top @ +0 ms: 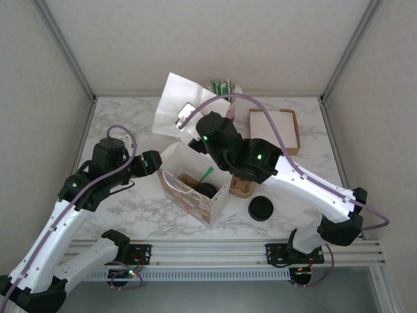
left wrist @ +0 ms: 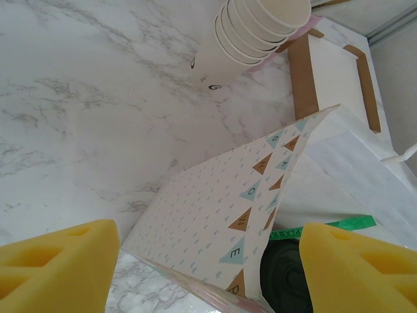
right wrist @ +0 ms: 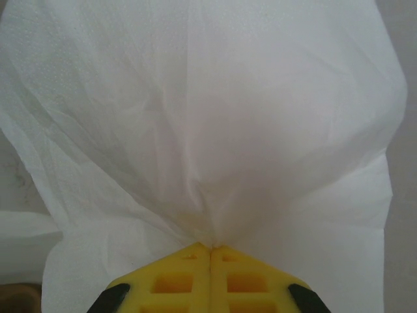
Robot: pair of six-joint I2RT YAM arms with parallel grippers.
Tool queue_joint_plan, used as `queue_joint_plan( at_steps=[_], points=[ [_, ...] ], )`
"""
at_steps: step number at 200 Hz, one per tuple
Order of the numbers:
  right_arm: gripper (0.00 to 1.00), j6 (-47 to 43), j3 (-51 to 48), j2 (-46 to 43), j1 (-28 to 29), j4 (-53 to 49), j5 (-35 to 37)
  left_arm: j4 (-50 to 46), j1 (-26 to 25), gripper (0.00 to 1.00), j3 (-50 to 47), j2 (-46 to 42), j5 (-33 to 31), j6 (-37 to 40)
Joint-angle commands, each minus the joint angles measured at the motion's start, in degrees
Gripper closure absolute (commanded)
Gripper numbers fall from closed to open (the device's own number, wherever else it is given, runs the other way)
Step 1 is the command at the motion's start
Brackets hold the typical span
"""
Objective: Pack the takeout coffee
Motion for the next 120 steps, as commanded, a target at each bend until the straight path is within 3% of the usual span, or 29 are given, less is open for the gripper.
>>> queue_joint_plan(
  at_steps=[1, 120],
  points=[
    [1.0, 1.23, -1.18, -0.78, 1.28, -0.54, -0.83, 0.59, -0.4, 0.27, 0.77, -0.18, 0.73, -1.13],
    [1.0, 11.45, -5.28, -1.31, 3.8, -6.13, -5.48, 0.66, -0.44, 0.27, 0.42, 0.44, 0.38, -1.61]
  ],
)
